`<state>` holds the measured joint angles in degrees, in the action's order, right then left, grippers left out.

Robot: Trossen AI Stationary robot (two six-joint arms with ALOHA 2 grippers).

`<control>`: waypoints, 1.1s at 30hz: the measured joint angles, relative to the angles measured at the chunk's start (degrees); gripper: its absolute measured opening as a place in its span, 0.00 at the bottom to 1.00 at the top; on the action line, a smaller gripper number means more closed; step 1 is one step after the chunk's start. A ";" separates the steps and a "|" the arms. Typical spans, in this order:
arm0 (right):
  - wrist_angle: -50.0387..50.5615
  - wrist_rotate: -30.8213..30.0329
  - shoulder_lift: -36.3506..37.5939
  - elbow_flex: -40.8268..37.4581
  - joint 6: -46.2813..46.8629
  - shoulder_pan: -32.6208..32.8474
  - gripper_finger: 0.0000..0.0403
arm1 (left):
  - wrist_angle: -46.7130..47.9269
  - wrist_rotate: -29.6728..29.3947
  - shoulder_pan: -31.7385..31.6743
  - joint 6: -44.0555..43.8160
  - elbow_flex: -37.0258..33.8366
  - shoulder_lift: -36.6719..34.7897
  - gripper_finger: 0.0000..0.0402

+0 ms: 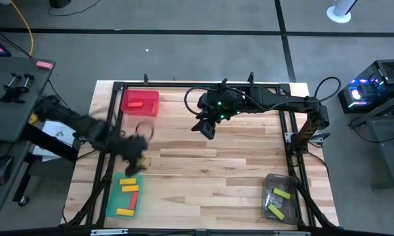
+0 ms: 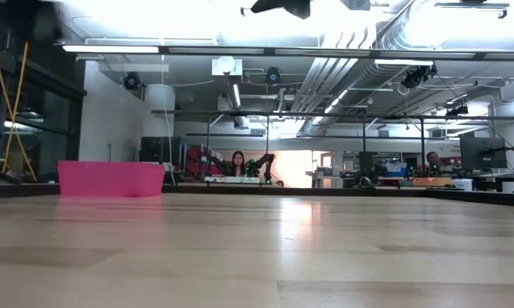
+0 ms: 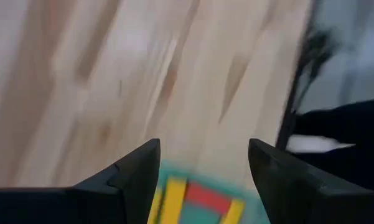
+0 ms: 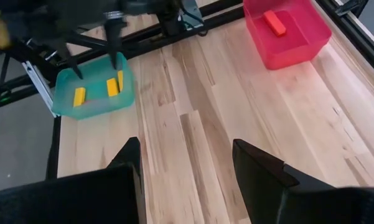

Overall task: Sort blocks
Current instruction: Put the red block into the red bin

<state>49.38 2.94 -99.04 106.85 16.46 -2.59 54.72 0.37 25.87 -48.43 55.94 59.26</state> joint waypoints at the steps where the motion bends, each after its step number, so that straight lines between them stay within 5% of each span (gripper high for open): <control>1: 0.26 0.00 0.00 0.00 -0.01 0.00 0.35 | 1.74 -2.63 5.09 -5.55 0.00 1.25 0.56; 7: 1.39 0.00 0.00 0.00 -0.03 0.00 0.35 | 5.25 -6.84 26.22 -41.67 -0.02 11.68 0.56; 13: 1.39 -0.91 0.00 0.00 0.20 -0.04 0.35 | 2.88 -3.79 31.22 -62.64 -0.02 21.97 0.56; 21: 1.17 -1.05 0.00 0.00 1.65 -0.04 0.35 | -6.33 -0.39 31.21 -66.06 -0.07 29.37 0.56; 33: 0.97 -1.05 0.00 0.00 1.50 -0.04 0.35 | -7.41 0.04 31.19 -66.92 -0.07 35.31 0.56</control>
<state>50.35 1.89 -99.04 106.85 17.96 -2.63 47.31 0.40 57.06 -115.36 55.88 94.56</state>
